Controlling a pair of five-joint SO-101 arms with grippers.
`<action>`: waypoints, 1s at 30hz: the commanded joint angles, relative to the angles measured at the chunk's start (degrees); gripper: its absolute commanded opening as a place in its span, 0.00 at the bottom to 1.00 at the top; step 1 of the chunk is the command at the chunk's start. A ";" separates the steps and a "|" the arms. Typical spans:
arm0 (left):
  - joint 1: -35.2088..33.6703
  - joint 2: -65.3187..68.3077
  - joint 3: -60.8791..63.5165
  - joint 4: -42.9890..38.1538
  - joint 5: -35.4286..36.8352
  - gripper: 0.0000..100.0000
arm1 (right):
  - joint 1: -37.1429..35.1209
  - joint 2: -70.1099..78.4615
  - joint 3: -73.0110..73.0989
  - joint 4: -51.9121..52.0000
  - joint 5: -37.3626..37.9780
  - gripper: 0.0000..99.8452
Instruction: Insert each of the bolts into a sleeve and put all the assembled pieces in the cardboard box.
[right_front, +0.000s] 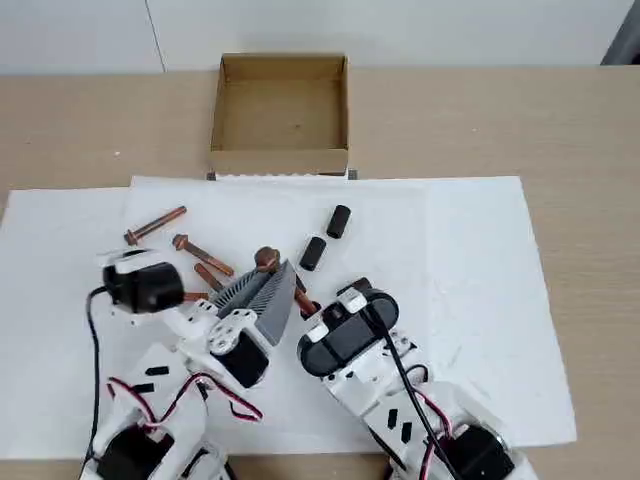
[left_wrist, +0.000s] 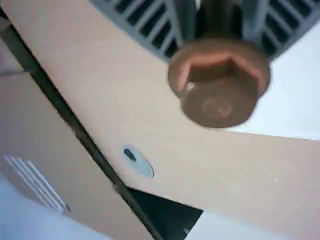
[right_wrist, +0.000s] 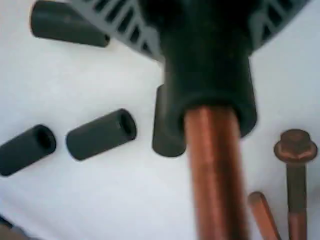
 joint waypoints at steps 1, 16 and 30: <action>0.97 -0.62 0.04 -1.05 -1.32 0.01 | -0.13 -0.31 -0.53 -1.45 0.53 0.00; 8.35 -0.62 0.75 9.32 -7.30 0.01 | 0.04 -0.31 -0.62 -1.45 0.53 0.00; 8.44 -0.62 0.84 11.96 -13.71 0.21 | 0.13 -0.40 -0.62 -1.45 0.53 0.00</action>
